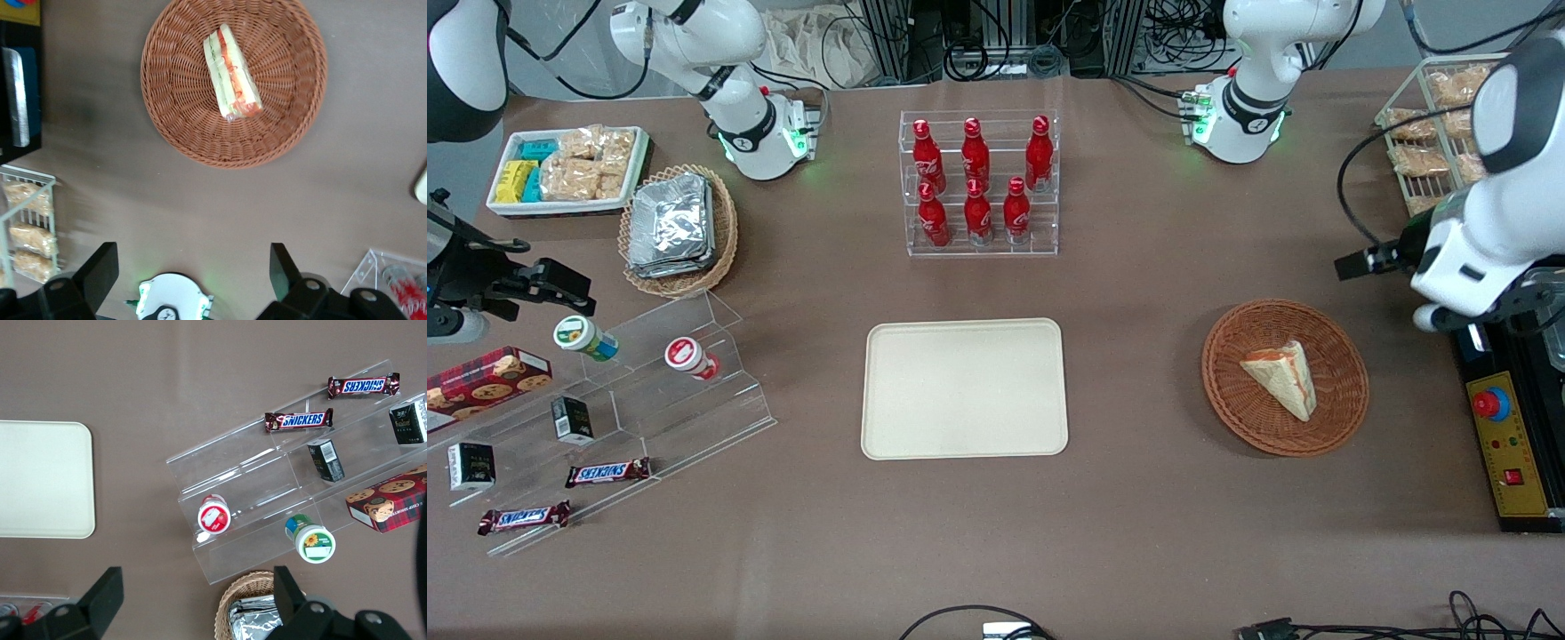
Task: Place sandwich from basket to tray
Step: 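Lower the open left gripper onto the wrapped sandwich in the basket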
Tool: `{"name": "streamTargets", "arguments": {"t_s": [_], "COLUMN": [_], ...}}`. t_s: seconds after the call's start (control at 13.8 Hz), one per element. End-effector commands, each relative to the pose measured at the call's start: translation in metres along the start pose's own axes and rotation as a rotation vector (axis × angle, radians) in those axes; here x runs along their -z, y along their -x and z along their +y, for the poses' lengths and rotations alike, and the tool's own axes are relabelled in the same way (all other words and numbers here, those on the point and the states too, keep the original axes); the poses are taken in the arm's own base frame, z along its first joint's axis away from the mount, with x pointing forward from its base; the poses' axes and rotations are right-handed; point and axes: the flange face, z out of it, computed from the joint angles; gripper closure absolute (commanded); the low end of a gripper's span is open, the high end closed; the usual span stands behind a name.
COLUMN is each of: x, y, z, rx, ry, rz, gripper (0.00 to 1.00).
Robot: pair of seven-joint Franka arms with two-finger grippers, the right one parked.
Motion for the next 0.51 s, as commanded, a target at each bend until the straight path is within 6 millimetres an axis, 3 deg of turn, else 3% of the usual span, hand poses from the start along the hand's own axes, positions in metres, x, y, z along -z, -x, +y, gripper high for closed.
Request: {"name": "streamTargets", "arguments": {"t_s": [0.0, 0.14, 0.29, 0.43], "x": [-0.034, -0.064, -0.103, -0.145], "y": [-0.03, -0.052, -0.078, -0.093], "z": [0.012, 0.017, -0.002, -0.008], "rx": [0.081, 0.12, 0.168, 0.205], "ry": [0.019, 0.041, 0.074, 0.121], "rz": [-0.031, -0.047, -0.034, -0.024], "gripper": [0.0, 0.0, 0.0, 0.0]}}
